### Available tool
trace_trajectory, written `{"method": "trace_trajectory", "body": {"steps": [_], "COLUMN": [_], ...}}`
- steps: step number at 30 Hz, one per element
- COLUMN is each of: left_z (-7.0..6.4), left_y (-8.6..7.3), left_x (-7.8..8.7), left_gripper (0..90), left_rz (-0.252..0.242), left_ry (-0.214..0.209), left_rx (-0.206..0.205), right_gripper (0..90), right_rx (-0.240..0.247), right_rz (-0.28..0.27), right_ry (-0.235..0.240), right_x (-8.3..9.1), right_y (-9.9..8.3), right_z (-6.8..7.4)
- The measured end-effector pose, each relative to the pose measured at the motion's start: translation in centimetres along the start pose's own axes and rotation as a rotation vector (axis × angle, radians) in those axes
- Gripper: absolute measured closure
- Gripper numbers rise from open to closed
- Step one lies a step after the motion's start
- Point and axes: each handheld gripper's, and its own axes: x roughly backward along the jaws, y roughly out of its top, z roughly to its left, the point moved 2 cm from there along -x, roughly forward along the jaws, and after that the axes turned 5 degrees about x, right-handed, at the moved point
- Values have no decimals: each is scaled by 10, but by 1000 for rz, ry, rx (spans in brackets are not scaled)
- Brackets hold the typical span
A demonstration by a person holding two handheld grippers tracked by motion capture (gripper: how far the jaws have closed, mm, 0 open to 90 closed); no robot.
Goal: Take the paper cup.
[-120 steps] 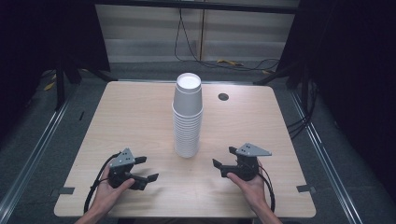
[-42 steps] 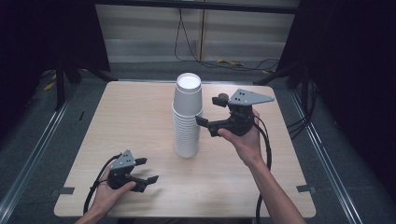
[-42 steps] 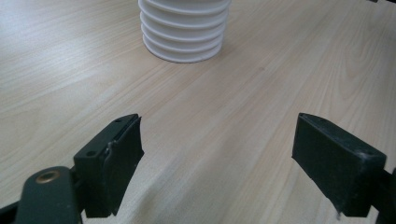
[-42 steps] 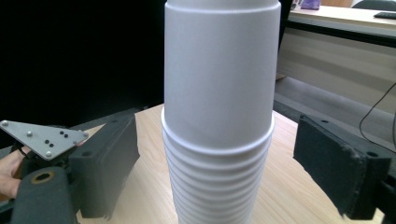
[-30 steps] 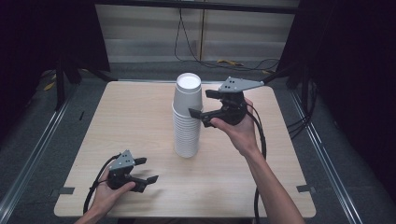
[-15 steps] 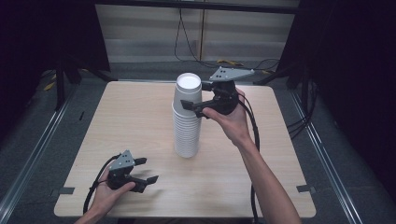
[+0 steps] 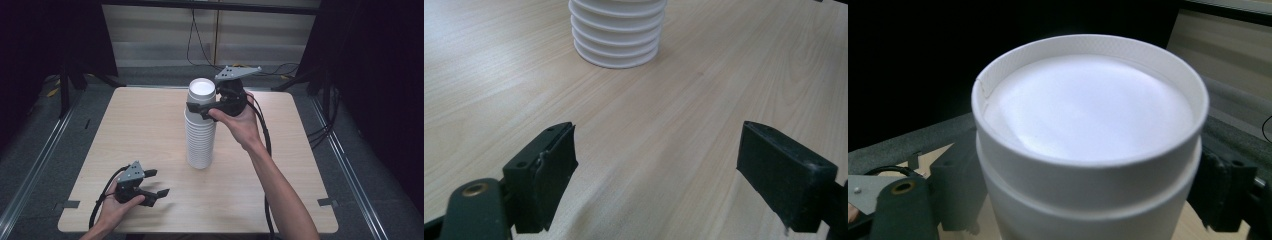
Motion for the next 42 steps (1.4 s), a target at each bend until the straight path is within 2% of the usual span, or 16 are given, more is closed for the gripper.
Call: {"method": "trace_trajectory", "body": {"steps": [21, 31, 34, 42], "left_z": [1, 1, 1, 1], "left_y": [-1, -1, -1, -1], "left_x": [-1, -2, -1, -1], "left_gripper": [159, 159, 159, 159], "left_rz": [12, 16, 14, 14], "left_ry": [11, 11, 14, 11], "left_rx": [-14, -15, -18, -18], "right_gripper": [192, 193, 195, 197], "right_rx": [19, 22, 17, 9], "right_rz": [-11, -44, -80, -121], "right_ry": [-2, -5, -10, -11], "right_x": [1, 5, 8, 12], "right_y": [2, 6, 8, 13], "right_z": [0, 1, 0, 0]}}
